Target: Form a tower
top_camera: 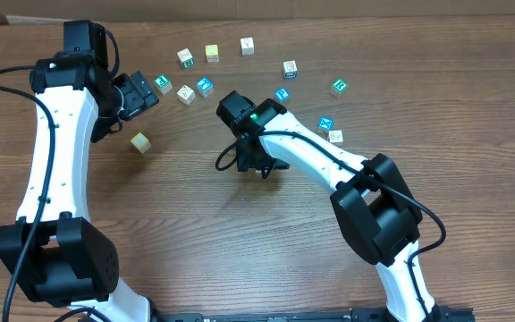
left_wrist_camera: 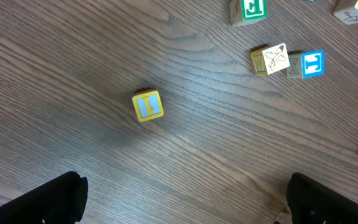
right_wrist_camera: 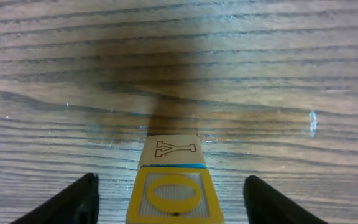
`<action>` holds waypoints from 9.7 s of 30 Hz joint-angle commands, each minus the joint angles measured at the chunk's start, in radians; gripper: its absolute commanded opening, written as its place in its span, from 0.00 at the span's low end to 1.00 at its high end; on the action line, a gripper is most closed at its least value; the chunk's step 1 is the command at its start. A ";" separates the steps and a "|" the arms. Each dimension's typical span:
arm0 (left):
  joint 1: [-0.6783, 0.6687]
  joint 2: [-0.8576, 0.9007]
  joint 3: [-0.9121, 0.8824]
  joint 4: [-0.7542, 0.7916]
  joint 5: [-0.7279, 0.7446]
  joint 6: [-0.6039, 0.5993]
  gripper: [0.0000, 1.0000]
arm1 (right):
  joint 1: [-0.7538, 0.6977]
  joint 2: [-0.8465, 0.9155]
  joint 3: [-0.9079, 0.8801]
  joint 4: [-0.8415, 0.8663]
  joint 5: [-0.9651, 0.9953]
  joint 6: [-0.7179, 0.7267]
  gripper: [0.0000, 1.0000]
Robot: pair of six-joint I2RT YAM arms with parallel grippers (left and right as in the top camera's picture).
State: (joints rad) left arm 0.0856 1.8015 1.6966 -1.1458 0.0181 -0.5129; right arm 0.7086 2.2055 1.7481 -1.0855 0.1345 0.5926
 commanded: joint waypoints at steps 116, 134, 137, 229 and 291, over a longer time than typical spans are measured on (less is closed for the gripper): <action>-0.002 0.012 0.000 -0.002 -0.006 0.019 1.00 | -0.431 -0.020 -0.041 -0.079 -0.068 -0.016 0.57; -0.002 0.012 0.000 -0.002 -0.006 0.019 1.00 | -0.427 -0.020 -0.041 -0.102 -0.111 -0.090 0.29; -0.002 0.012 0.000 -0.002 -0.006 0.019 1.00 | -0.427 -0.020 -0.041 -0.106 -0.149 -0.097 0.29; -0.002 0.012 0.000 -0.002 -0.006 0.019 1.00 | -0.060 -0.031 -0.046 0.047 -0.083 -0.087 0.79; -0.002 0.012 0.000 -0.002 -0.006 0.019 1.00 | -0.053 0.030 -0.061 0.070 -0.083 -0.066 0.73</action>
State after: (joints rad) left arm 0.0856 1.8015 1.6966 -1.1458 0.0185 -0.5133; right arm 0.6544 2.2002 1.7069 -1.0267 0.0368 0.5201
